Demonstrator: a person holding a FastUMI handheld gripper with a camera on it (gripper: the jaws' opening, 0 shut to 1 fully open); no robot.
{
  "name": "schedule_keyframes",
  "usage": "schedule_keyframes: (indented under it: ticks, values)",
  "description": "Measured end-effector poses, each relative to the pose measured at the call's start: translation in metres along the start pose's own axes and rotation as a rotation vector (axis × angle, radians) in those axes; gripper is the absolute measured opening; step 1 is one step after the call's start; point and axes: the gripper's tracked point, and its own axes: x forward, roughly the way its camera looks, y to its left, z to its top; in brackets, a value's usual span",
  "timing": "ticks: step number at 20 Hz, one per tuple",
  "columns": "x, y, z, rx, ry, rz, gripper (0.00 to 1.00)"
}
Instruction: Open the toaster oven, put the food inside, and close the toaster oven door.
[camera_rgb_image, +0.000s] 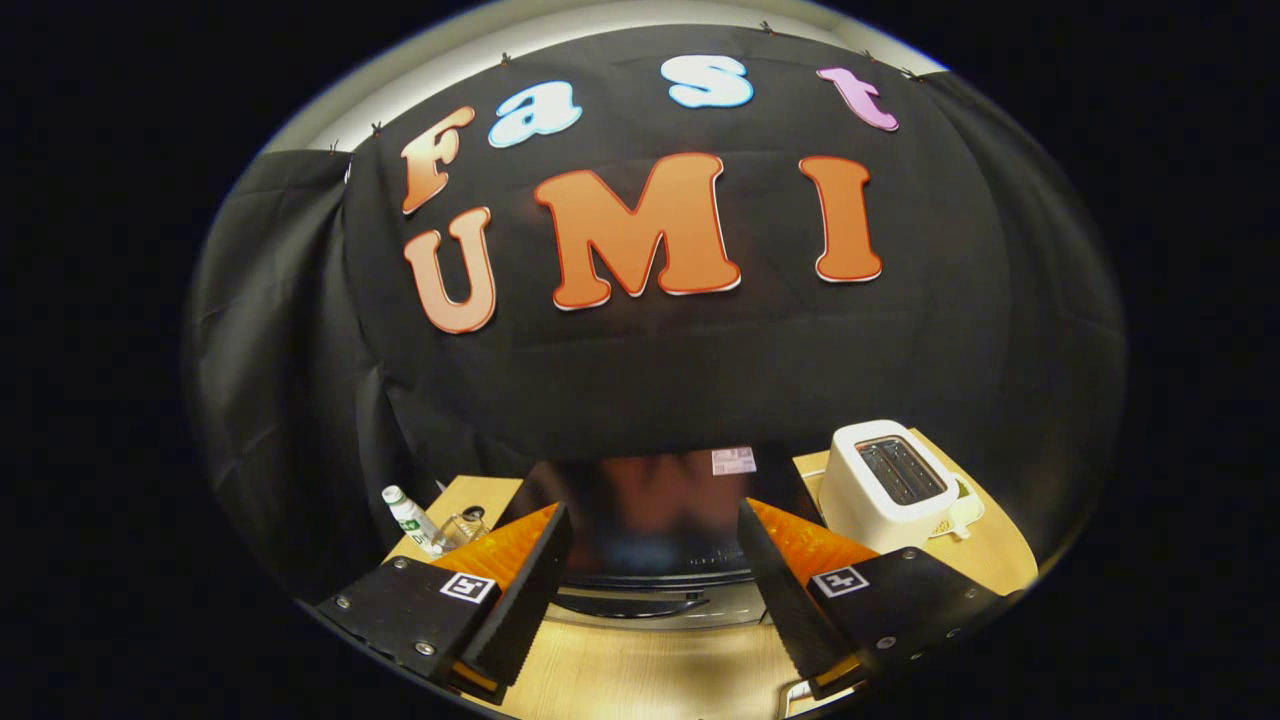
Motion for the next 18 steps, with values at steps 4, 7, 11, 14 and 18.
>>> schedule_keyframes:
  ticks: [4, 7, 11, 14, 18]
  values:
    - [0.019, 0.006, -0.039, -0.027, 0.090, -0.024, 0.98]
    - [0.031, 0.011, -0.052, -0.058, 0.105, -0.053, 0.98]
    - [0.041, 0.008, -0.076, -0.087, 0.161, -0.107, 0.98]
    - [0.037, 0.012, -0.072, -0.093, 0.106, -0.095, 0.97]
    - [0.020, 0.017, -0.083, -0.115, 0.075, -0.050, 0.87]
